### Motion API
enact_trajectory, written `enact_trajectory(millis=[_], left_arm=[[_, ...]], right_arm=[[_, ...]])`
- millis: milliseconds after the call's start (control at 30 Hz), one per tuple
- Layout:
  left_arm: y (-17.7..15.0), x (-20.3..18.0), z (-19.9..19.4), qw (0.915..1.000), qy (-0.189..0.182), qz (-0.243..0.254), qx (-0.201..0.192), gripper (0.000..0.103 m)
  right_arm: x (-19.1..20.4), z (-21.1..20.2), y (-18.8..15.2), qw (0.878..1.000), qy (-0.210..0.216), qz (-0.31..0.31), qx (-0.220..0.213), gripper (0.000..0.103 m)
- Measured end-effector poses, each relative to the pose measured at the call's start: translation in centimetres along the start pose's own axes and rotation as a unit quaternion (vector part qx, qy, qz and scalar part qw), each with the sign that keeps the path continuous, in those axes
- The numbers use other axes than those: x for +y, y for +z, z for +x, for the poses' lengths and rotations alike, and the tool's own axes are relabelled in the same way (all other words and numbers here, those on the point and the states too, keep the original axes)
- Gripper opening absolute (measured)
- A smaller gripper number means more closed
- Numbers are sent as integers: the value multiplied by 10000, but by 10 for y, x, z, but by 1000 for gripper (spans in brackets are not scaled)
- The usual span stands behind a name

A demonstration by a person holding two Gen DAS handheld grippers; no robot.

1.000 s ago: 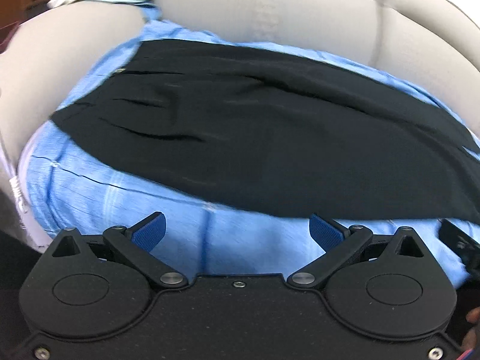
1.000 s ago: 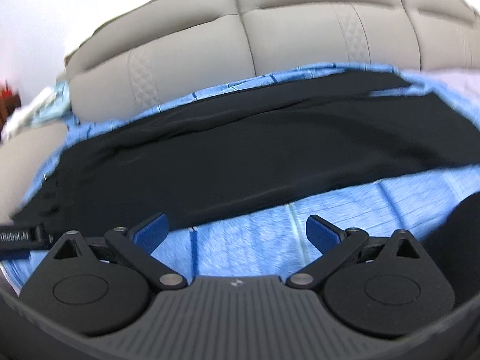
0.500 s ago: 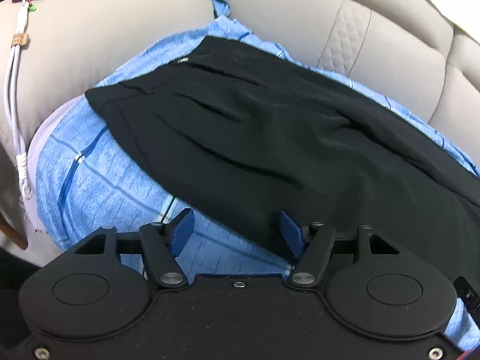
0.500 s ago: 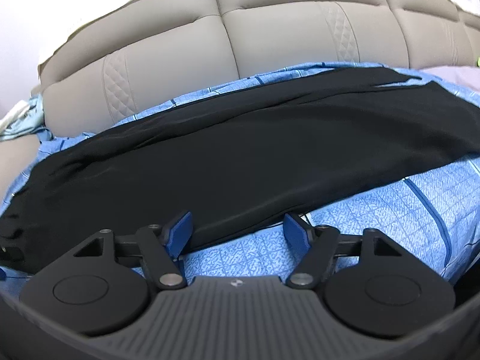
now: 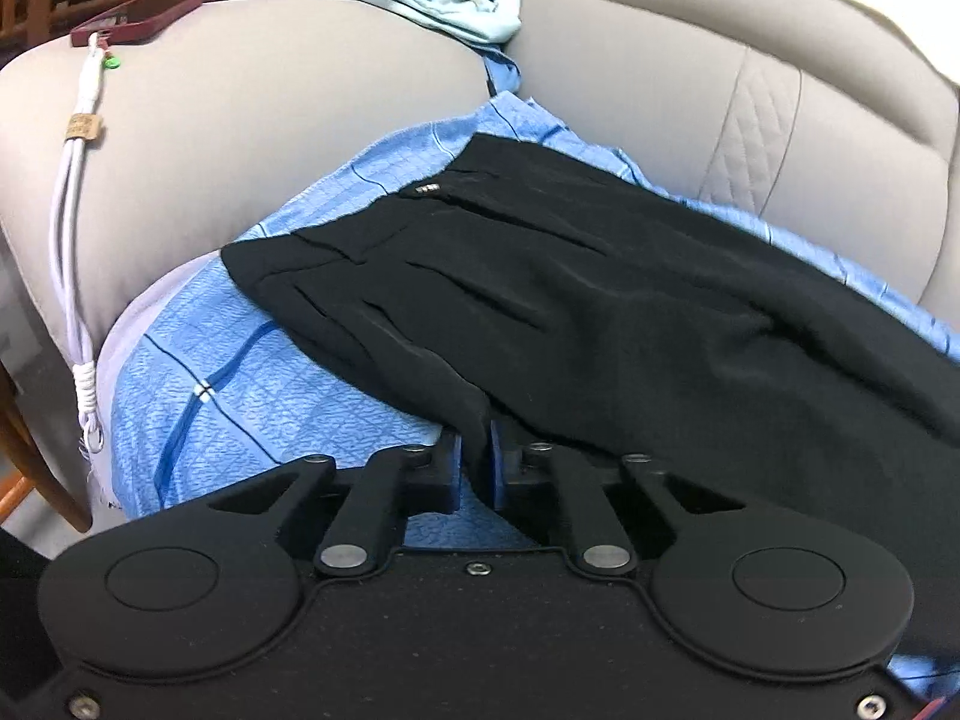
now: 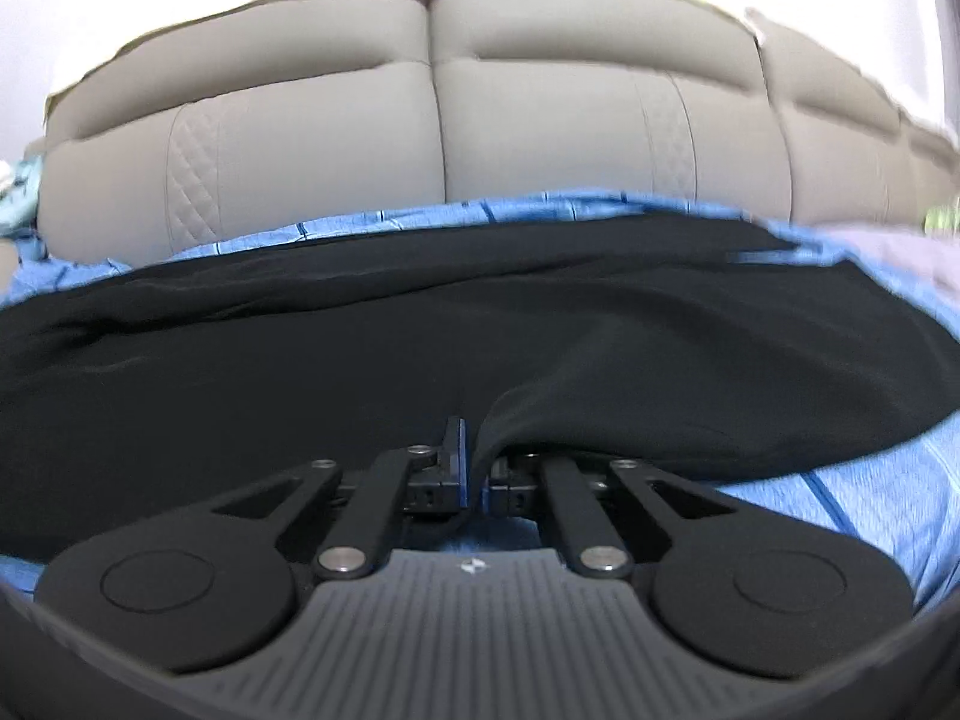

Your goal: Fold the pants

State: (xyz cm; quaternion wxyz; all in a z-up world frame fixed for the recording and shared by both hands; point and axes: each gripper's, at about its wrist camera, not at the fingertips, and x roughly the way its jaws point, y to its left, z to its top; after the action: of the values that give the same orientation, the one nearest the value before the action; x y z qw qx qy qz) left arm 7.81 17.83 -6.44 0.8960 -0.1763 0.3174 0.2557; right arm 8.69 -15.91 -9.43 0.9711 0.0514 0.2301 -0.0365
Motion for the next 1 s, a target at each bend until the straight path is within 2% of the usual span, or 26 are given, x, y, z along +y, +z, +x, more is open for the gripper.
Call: enact_trajectory(millis=[200, 267, 367, 400, 467, 567, 600, 633, 667, 733, 800, 867, 1000], left_arm=[[-3, -5, -29, 9978, 232, 547, -287, 8], [-6, -5, -29, 9972, 298, 680, -131, 9], [-12, -3, -15, 9959, 409, 732, 343, 10], [-13, -2, -12, 9958, 411, 689, 447, 10], [-11, 0, -13, 9961, 389, 643, 453, 11], [-6, 1, -16, 9966, 373, 606, 417, 14], [-5, 1, -18, 9966, 382, 615, 388, 16], [-3, 2, -20, 9965, 400, 639, 357, 22], [-2, 3, -22, 9962, 465, 673, 308, 30], [2, 4, -28, 9953, 606, 739, 136, 36], [8, 3, -34, 9935, 778, 824, -120, 35], [12, 1, -37, 9906, 914, 941, -377, 38], [20, -5, -23, 9886, 934, 1086, -465, 38]], right_arm=[[-6, -36, 0, 9997, -57, -155, 150, 6], [-5, -42, -5, 9992, -111, -279, 251, 6], [-7, -32, -15, 9973, -156, -390, 606, 9], [-7, -33, -15, 9975, -142, -384, 568, 9], [-6, -35, -13, 9968, -175, -506, 597, 14], [-16, -39, -11, 9964, -220, -435, 694, 15], [-20, -39, -9, 9962, -229, -410, 728, 18], [-24, -40, -8, 9962, -234, -376, 747, 32], [-29, -41, -7, 9961, -267, -342, 771, 35], [-37, -40, -4, 9956, -367, -316, 807, 49], [-51, -37, 0, 9951, -581, -261, 753, 56], [-68, -30, 5, 9931, -915, -189, 706, 56], [-118, -5, 18, 9845, -1614, 129, 672, 62]])
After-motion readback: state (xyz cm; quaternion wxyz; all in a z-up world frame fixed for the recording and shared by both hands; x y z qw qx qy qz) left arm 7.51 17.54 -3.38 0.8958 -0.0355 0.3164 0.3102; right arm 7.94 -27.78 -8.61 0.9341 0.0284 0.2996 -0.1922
